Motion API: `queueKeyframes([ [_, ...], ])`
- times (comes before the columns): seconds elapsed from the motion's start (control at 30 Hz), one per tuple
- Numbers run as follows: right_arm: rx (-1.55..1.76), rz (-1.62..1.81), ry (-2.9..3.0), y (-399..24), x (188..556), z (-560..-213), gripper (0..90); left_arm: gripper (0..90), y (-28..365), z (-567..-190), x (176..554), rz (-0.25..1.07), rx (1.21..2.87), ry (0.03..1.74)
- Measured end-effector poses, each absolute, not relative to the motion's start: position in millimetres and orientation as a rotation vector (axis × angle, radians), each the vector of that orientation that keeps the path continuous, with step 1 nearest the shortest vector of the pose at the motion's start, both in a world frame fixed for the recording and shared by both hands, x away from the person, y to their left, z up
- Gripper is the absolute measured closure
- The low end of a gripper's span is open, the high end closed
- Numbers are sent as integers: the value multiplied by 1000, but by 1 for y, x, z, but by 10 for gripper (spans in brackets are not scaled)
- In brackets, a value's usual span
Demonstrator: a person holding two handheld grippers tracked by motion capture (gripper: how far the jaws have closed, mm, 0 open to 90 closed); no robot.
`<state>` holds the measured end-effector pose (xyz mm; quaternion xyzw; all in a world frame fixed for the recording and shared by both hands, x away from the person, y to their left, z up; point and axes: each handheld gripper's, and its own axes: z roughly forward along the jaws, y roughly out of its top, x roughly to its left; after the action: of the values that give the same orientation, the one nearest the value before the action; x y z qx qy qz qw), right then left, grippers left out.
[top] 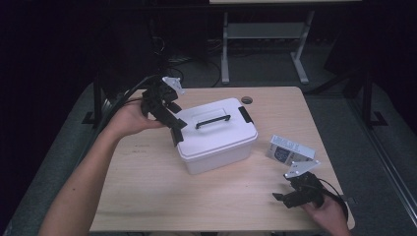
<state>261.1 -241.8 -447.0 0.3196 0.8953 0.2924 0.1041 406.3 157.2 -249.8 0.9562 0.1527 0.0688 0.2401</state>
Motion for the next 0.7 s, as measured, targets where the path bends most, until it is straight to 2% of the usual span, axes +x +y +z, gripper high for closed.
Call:
queueKeyframes([
  [0.7, 950, 878, 2624, -245, 259, -445, 205, 376, 110, -257, 421, 184, 2647, 369],
])
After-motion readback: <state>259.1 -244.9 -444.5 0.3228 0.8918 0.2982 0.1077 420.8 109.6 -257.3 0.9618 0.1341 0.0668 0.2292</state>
